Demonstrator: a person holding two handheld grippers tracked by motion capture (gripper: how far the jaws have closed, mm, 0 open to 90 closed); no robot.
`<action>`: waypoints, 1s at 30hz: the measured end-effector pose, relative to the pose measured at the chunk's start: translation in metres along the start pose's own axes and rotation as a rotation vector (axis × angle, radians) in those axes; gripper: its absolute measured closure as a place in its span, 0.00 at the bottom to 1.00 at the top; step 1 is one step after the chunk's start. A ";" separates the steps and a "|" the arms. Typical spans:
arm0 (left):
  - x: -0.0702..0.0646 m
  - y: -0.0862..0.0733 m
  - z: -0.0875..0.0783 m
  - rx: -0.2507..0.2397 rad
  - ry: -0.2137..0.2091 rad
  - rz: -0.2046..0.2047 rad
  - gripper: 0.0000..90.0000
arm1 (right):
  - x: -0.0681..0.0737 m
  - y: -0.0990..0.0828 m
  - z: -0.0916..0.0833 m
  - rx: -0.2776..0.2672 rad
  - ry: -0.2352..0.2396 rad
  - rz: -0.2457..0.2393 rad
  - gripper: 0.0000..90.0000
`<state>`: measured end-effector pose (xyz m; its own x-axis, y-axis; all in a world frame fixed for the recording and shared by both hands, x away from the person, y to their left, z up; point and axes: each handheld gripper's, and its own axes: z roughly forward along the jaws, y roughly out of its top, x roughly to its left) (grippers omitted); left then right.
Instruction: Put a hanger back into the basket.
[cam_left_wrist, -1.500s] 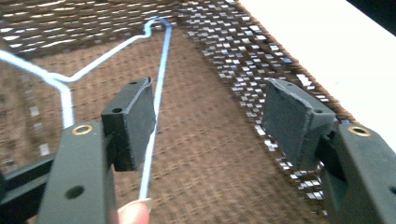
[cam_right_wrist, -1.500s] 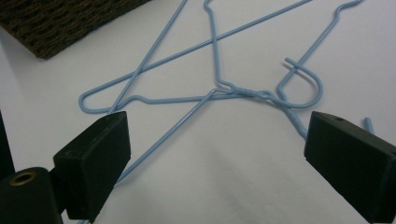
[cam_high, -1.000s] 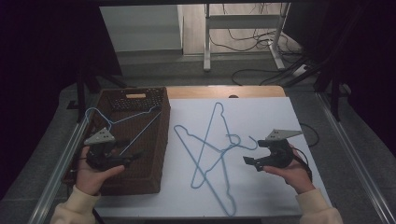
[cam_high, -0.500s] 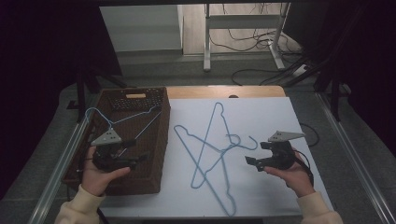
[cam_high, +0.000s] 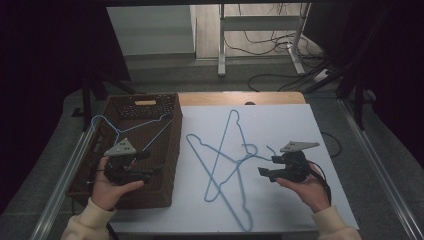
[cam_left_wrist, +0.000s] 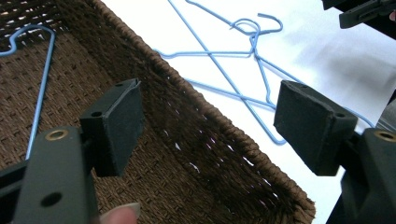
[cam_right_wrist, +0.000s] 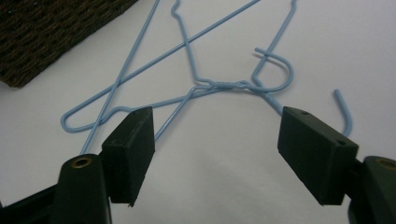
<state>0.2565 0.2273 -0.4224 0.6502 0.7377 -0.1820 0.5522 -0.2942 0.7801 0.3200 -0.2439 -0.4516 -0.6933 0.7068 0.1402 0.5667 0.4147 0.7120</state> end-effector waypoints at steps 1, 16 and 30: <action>0.000 0.000 0.000 0.001 0.000 0.000 0.27 | 0.002 0.000 0.001 0.006 0.000 -0.002 0.34; -0.006 -0.001 0.005 0.015 -0.006 0.017 0.28 | 0.036 0.003 0.041 0.167 0.085 -0.009 0.99; -0.010 -0.002 0.007 0.024 -0.012 0.029 0.28 | 0.076 -0.009 0.074 0.343 0.104 -0.174 1.00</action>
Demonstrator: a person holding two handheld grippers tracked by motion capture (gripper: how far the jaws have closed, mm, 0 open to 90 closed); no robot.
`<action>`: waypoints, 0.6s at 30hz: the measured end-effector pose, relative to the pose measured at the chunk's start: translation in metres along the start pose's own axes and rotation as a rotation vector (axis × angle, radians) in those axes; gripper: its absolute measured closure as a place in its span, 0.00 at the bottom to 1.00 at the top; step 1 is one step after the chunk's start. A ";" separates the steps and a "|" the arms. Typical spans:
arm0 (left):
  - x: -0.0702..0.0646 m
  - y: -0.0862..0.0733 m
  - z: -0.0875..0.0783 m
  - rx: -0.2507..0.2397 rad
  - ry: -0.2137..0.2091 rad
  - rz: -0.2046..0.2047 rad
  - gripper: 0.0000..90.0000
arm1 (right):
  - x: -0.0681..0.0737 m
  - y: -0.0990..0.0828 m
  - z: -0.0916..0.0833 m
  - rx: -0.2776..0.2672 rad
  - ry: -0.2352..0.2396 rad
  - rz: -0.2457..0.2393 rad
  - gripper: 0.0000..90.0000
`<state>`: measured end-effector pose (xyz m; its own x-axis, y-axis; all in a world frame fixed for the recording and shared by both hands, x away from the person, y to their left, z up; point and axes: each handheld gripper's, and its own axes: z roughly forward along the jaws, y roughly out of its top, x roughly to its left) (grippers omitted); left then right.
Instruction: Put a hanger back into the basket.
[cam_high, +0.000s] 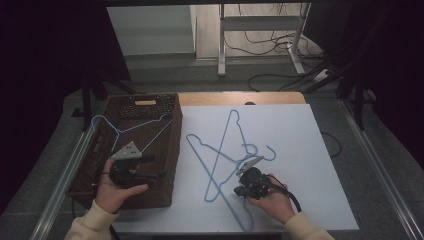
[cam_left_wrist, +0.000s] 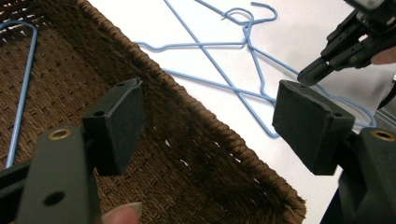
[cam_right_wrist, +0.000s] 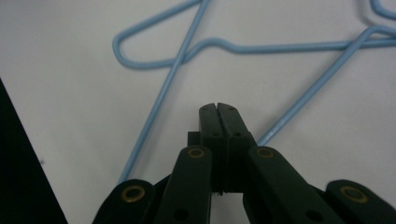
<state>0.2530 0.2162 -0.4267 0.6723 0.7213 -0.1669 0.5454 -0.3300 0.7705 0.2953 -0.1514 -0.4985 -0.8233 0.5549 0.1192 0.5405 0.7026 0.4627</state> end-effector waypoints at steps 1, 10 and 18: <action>0.000 0.000 0.000 -0.001 0.001 0.000 0.28 | 0.000 -0.001 0.001 0.009 -0.005 -0.009 1.00; 0.001 0.000 -0.002 -0.007 -0.001 -0.002 0.29 | -0.003 -0.017 -0.005 0.064 -0.081 -0.008 1.00; 0.000 0.001 0.000 -0.001 -0.003 0.003 0.29 | -0.027 -0.041 -0.025 0.071 -0.127 0.077 1.00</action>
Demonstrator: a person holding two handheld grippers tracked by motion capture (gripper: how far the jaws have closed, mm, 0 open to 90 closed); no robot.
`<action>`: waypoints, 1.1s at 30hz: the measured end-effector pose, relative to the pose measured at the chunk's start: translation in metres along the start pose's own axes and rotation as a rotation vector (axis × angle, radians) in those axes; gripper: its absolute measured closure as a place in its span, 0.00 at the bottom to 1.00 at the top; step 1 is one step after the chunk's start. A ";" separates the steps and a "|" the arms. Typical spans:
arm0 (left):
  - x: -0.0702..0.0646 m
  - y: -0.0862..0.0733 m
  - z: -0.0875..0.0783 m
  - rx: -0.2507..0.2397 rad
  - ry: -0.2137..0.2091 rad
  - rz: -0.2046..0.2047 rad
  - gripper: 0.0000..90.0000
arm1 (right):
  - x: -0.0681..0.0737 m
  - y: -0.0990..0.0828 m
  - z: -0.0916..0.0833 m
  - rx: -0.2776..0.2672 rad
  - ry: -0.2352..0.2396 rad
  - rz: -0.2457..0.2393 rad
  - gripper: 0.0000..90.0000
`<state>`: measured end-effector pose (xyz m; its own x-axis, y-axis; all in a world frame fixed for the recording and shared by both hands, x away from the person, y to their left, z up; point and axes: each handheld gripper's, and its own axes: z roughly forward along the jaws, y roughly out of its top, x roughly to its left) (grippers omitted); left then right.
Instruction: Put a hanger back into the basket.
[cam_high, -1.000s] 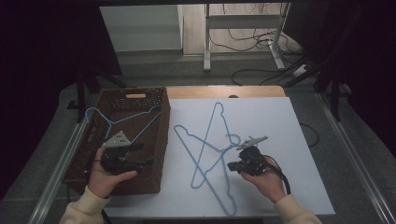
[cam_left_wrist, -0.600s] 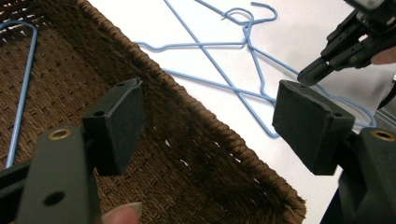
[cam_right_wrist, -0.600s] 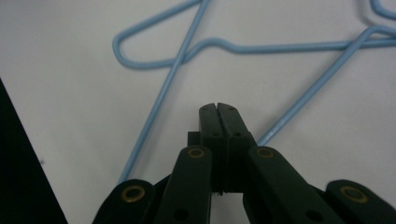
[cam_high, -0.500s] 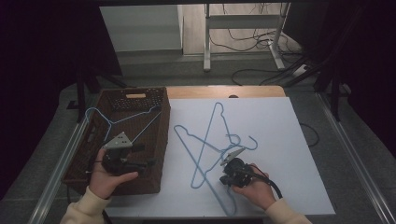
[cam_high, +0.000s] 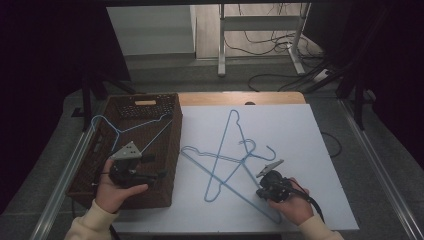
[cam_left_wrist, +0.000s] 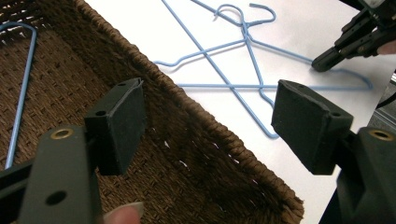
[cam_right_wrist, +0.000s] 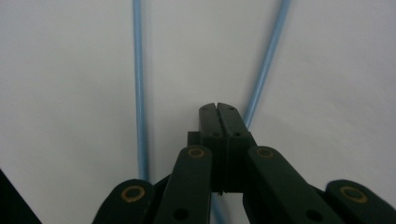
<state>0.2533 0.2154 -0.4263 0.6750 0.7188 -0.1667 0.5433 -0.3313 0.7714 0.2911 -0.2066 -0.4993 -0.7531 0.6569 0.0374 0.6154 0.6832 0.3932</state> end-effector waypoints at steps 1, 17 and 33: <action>0.000 0.000 0.000 0.001 0.000 0.000 0.29 | -0.004 -0.003 -0.002 -0.003 0.001 0.011 1.00; -0.003 0.000 0.004 0.009 -0.010 0.005 0.29 | -0.035 -0.017 -0.012 0.001 -0.085 0.091 1.00; -0.004 0.000 0.005 0.012 -0.016 0.015 0.29 | -0.042 -0.005 -0.015 -0.093 -0.047 0.128 0.97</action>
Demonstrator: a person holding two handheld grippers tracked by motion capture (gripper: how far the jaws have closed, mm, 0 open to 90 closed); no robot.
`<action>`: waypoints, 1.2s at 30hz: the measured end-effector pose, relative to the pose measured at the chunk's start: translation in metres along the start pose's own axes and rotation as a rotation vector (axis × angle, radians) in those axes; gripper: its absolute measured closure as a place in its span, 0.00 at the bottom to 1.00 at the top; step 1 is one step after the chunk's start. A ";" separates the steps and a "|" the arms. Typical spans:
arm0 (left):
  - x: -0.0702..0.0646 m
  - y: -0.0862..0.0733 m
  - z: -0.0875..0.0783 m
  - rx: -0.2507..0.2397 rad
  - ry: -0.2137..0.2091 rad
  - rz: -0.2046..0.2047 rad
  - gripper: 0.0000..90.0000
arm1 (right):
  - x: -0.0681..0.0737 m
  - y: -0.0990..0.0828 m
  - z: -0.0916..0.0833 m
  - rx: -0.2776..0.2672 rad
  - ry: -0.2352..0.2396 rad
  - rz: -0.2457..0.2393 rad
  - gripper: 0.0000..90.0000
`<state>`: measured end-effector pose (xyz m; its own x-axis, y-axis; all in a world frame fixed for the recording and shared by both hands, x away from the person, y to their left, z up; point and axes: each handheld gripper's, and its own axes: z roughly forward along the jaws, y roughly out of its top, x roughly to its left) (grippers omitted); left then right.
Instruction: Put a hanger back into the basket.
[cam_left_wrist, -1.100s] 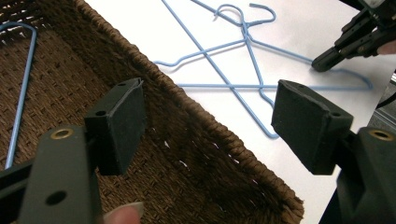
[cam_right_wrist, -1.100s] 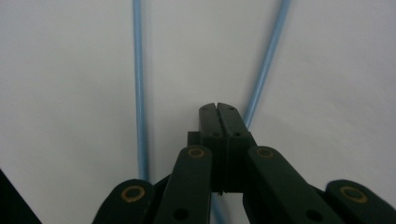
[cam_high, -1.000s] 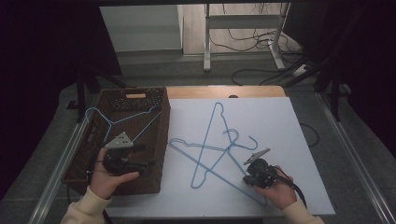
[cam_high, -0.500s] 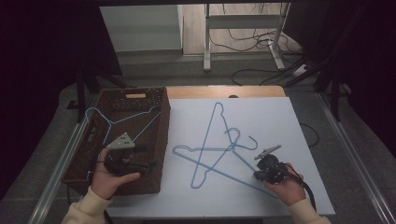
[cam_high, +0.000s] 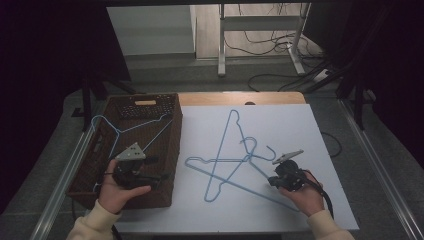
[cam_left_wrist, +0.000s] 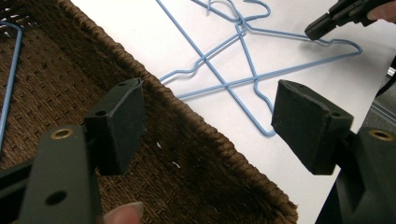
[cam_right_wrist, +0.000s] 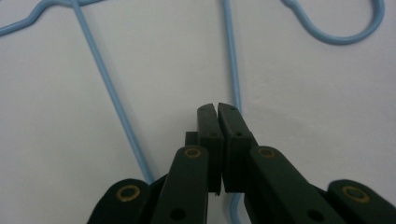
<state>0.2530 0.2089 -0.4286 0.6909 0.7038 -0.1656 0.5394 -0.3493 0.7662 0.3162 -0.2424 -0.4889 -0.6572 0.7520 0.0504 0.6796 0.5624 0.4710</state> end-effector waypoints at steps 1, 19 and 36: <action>0.000 0.000 0.000 -0.001 0.000 0.000 0.29 | -0.001 0.001 0.001 -0.003 0.000 -0.001 0.96; -0.001 0.001 -0.002 -0.004 -0.002 0.004 0.29 | -0.007 0.050 0.040 0.012 -0.057 -0.069 0.73; -0.003 0.002 0.000 -0.011 -0.016 0.000 0.29 | 0.000 0.058 0.044 0.036 -0.045 -0.195 0.97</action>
<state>0.2516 0.2059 -0.4267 0.6987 0.6935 -0.1758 0.5341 -0.3421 0.7732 0.3702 -0.1948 -0.5002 -0.7626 0.6420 -0.0789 0.5527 0.7101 0.4362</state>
